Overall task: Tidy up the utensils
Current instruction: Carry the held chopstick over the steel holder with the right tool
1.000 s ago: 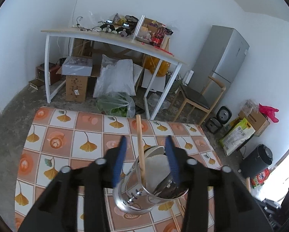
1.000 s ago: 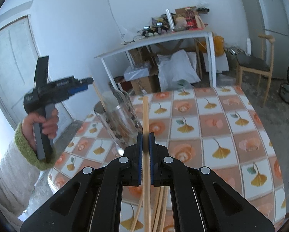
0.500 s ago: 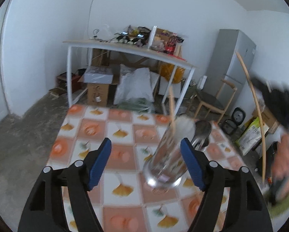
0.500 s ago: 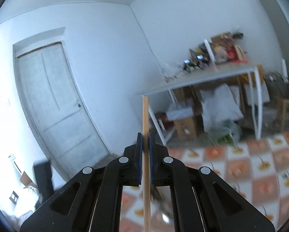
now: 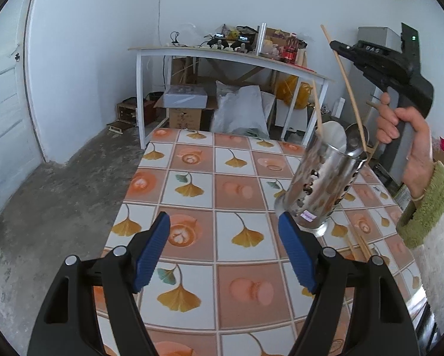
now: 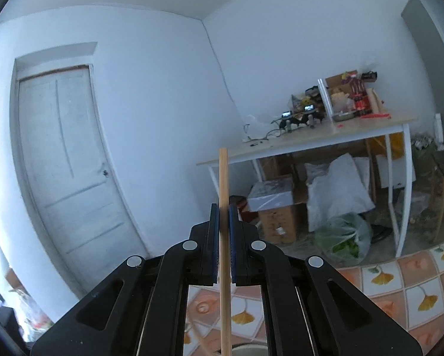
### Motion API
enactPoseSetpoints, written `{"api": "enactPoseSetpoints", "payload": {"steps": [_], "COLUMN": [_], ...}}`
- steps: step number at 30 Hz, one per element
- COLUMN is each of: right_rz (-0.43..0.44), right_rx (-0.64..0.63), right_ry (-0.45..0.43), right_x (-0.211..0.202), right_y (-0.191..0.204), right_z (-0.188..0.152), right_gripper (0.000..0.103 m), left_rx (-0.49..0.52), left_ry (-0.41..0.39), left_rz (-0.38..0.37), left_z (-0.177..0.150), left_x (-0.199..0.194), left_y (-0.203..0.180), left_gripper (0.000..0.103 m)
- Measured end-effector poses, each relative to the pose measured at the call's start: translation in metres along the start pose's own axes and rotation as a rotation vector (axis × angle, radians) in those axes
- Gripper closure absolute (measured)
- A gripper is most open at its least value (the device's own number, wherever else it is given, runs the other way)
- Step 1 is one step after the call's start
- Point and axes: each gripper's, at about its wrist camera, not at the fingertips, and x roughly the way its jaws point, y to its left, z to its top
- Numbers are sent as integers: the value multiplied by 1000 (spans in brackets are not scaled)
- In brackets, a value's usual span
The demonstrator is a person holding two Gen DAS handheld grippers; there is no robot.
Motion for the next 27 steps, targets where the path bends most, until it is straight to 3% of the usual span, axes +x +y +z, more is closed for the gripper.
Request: {"api": "enactPoseSetpoints", "payload": {"steps": [5,16,27], "right_rz": [-56,-64,-50], "right_rx": [-82,-119,-127], "right_ry": [34,84,142], "right_x": [13,15,-22], "right_y": [6,9,13], "right_z": [-13,-20,-29], "right_gripper": [99,98,98], "left_rx": [-5,-9,-13], "left_ry": [-2,6,10], "left_rz": [4,-1,-21], "left_z": [-2,-2,-3], "left_x": [-1,3,5], "left_y": [1,-1,-10], "left_gripper": [30,30,30]}}
